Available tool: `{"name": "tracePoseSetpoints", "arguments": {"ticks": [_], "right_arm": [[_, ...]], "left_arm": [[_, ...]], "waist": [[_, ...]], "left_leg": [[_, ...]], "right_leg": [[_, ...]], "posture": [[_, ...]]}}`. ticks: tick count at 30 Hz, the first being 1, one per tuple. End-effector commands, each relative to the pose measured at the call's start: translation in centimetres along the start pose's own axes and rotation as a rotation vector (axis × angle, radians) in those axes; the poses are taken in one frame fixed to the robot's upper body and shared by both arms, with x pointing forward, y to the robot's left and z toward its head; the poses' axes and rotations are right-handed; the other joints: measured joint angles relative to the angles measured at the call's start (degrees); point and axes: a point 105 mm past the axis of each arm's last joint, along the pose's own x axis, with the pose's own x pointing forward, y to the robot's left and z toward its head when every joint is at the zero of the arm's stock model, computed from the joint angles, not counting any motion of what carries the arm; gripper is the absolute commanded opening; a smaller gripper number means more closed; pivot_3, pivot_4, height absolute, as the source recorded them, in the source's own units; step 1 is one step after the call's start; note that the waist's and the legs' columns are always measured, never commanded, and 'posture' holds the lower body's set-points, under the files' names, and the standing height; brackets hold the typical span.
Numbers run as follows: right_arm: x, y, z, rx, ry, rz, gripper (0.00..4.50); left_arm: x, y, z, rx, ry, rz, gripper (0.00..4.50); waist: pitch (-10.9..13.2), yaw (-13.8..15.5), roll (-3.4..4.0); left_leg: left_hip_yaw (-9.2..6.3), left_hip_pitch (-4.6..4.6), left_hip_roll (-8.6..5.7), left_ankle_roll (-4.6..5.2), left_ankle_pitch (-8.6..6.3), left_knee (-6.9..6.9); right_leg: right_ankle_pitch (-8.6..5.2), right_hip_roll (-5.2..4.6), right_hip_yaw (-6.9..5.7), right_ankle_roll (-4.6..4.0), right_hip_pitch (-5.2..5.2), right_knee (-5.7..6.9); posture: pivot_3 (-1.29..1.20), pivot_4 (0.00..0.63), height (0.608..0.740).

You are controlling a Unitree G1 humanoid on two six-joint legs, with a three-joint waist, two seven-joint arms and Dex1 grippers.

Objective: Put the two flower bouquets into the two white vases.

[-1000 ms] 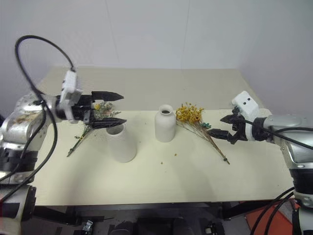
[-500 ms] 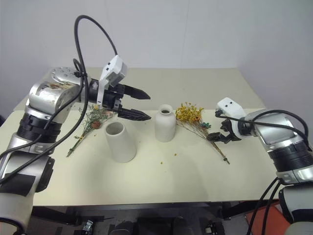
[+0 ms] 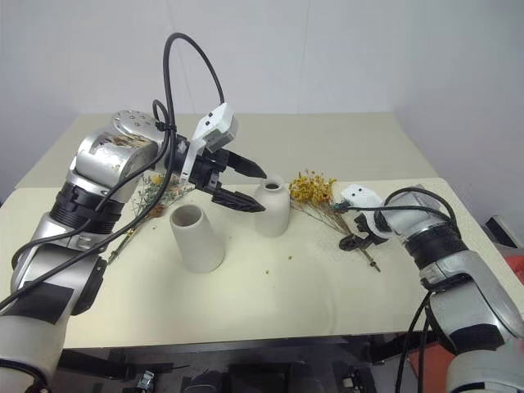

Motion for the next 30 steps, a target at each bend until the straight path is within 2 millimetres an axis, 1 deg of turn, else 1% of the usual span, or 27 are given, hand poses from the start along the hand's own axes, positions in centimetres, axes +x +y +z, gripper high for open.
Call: {"name": "tracePoseSetpoints", "arguments": {"ticks": [1, 4, 8, 9, 10, 12, 14, 17, 19, 20, 23, 25, 26, 27, 30], "right_arm": [[-0.6, -0.8, 0.9, -0.011, -0.021, -0.026, 3.57], [-0.5, -0.8, 1.1, -0.009, -0.028, -0.02, 2.56], [-0.7, -0.7, 1.3, -0.011, -0.041, -0.016, 1.36], [-0.7, -0.7, 1.3, -0.01, -0.043, -0.016, 0.98], [-0.8, -0.7, 1.4, -0.004, -0.048, -0.017, 0.61], [-1.1, -0.9, 1.6, 0.024, -0.071, -0.026, 0.02], [-1.7, -1.5, 2.0, 0.074, -0.1, -0.06, 0.02], [-3.3, -2.5, 3.2, 0.154, -0.204, -0.115, 0.02], [-5.3, -3.2, 4.6, 0.214, -0.321, -0.154, 0.02], [-6.6, -3.6, 5.7, 0.246, -0.412, -0.177, 0.02], [-10.3, -4.0, 8.5, 0.34, -0.681, -0.204, 0.02], [-13.1, -3.3, 10.8, 0.374, -0.903, -0.201, 0.02], [-14.1, -2.9, 11.6, 0.392, -0.992, -0.188, 0.02], [-15.3, -2.0, 12.7, 0.365, -1.101, -0.184, 0.02], [-17.5, 0.1, 14.7, 0.335, -1.303, -0.144, 0.02]], "left_arm": [[-0.6, -0.3, 1.2, 0.048, -0.003, 0.013, 4.5], [-0.8, -0.4, 1.0, 0.043, 0.003, 0.019, 4.5], [-1.1, -0.4, 0.7, 0.038, 0.009, 0.031, 4.5], [-1.2, -0.4, 0.7, 0.039, 0.01, 0.034, 4.5], [-1.3, -0.4, 0.7, 0.039, 0.01, 0.036, 4.5], [-1.4, -0.4, 0.8, 0.041, 0.006, 0.043, 4.5], [-1.7, -0.3, 1.0, 0.05, -0.001, 0.059, 4.5], [-2.7, 0.0, 1.7, 0.075, -0.026, 0.095, 4.5], [-3.8, 0.3, 2.2, 0.085, -0.043, 0.129, 4.5], [-4.4, 0.5, 2.1, 0.086, -0.04, 0.149, 4.5], [-5.6, 1.0, 1.3, 0.07, -0.017, 0.197, 4.5], [-6.3, 1.4, 0.7, 0.055, -0.004, 0.225, 4.5], [-6.6, 1.5, 0.5, 0.049, -0.002, 0.235, 4.5], [-6.9, 1.6, 0.5, 0.046, -0.002, 0.247, 4.5], [-7.5, 1.7, 0.4, 0.047, 0.0, 0.266, 4.5]], "waist": [[0.0, 0.0, 0.0], [0.0, 0.0, 0.0], [0.0, 0.1, 0.0], [0.0, 0.1, 0.0], [0.0, 0.1, 0.0], [0.0, 0.1, 0.02], [0.0, 0.1, 0.02], [0.0, 0.1, 0.02], [0.0, 0.0, 0.05], [0.0, 0.0, 0.08], [0.1, -0.1, 0.12], [0.1, -0.1, 0.12], [0.1, -0.1, 0.12], [0.1, 0.0, 0.12], [0.1, 0.1, 0.14]], "left_leg": [[0.0, 0.0, 0.0, 0.0, 0.0, 0.0], [0.0, -0.01, 0.0, 0.0, 0.0, 0.0], [0.0, 0.0, 0.0, 0.0, 0.0, 0.0], [0.0, 0.0, -0.01, 0.0, 0.0, 0.0], [0.0, 0.0, -0.01, 0.0, 0.0, 0.0], [0.0, -0.01, -0.01, 0.0, 0.0, 0.0], [0.0, -0.02, -0.01, 0.0, 0.0, 0.0], [0.0, -0.02, -0.01, 0.0, 0.0, 0.0], [0.0, -0.03, 0.0, 0.0, 0.0, 0.0], [0.0, -0.04, 0.0, 0.0, 0.0, 0.0], [0.0, -0.03, 0.0, 0.0, 0.0, -0.02], [-0.02, -0.01, 0.02, 0.0, 0.0, -0.02], [-0.03, -0.01, 0.03, 0.0, 0.0, -0.02], [-0.02, 0.0, 0.04, 0.0, 0.0, -0.03], [-0.03, -0.03, 0.02, 0.0, 0.0, -0.02]], "right_leg": [[0.0, 0.0, 0.01, 0.0, 0.01, 0.0], [0.0, 0.0, 0.0, 0.0, 0.01, -0.01], [0.0, -0.01, 0.01, 0.0, 0.01, 0.02], [0.0, -0.01, 0.0, 0.0, 0.01, 0.02], [0.0, -0.01, 0.0, 0.0, 0.01, 0.02], [0.01, -0.01, 0.01, 0.0, 0.0, 0.01], [0.03, -0.01, 0.01, -0.04, -0.01, 0.02], [0.08, -0.01, 0.01, -0.12, -0.01, 0.02], [0.1, -0.01, 0.01, -0.15, -0.03, 0.03], [0.1, -0.01, 0.01, -0.15, -0.04, 0.03], [0.12, 0.0, 0.05, -0.19, -0.09, 0.09], [0.11, 0.02, 0.03, -0.18, -0.08, 0.11], [0.11, 0.03, 0.02, -0.17, -0.07, 0.1], [0.1, 0.03, 0.03, -0.16, -0.06, 0.12], [0.1, 0.02, 0.02, -0.16, -0.08, 0.12]], "posture": [[0.0, 0.15, 0.74], [0.0, 0.15, 0.74], [0.0, 0.15, 0.74], [0.0, 0.15, 0.74], [0.0, 0.15, 0.74], [0.0, 0.15, 0.74], [0.0, 0.15, 0.74], [0.0, 0.15, 0.74], [0.0, 0.15, 0.74], [0.0, 0.15, 0.74], [0.0, 0.15, 0.74], [0.0, 0.15, 0.74], [0.0, 0.15, 0.74], [0.0, 0.15, 0.74], [0.0, 0.15, 0.74]]}}
